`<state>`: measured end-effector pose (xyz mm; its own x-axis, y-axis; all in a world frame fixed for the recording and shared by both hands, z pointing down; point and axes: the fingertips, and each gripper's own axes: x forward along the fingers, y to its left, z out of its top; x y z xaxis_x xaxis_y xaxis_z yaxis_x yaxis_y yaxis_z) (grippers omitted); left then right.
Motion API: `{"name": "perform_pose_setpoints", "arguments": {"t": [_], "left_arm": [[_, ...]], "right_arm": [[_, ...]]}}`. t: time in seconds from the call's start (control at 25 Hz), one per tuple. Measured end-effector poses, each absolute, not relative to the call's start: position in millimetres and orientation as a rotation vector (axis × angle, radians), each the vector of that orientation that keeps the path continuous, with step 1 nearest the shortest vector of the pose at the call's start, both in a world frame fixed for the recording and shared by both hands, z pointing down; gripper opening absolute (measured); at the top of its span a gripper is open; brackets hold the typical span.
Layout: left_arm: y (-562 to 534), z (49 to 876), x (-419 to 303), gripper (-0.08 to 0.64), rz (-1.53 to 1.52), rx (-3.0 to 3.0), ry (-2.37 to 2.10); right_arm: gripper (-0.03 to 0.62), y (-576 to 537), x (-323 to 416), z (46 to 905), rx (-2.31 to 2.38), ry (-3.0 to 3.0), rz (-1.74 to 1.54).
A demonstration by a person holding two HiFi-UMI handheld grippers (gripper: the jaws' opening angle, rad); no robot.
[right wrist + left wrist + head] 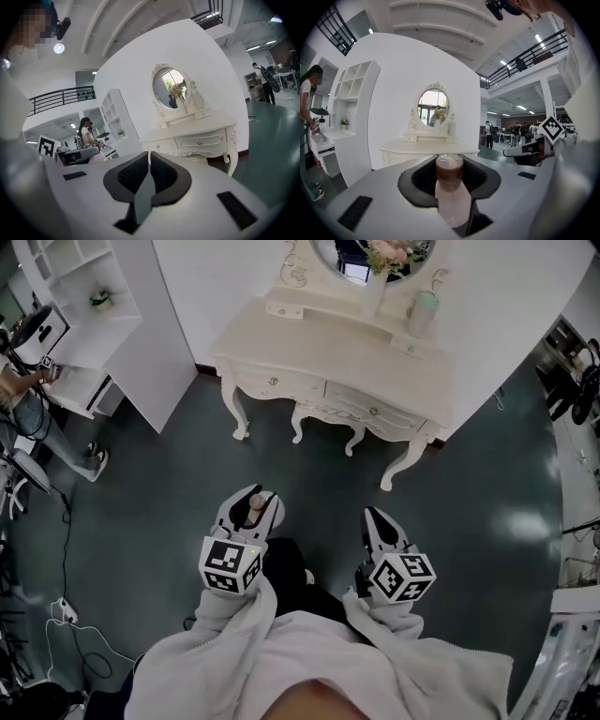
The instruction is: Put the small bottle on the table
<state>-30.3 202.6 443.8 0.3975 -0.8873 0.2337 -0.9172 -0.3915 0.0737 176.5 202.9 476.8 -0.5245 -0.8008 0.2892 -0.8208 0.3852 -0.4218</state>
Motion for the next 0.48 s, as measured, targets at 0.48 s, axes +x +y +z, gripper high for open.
{"name": "perform_pose_setpoints", "arguments": {"t": [0.48], "left_arm": [[159, 459, -36, 0.14, 0.224, 2.451, -1.598]], "right_arm": [[0.04, 159, 169, 483, 1.504, -2.579, 0.818]]}}
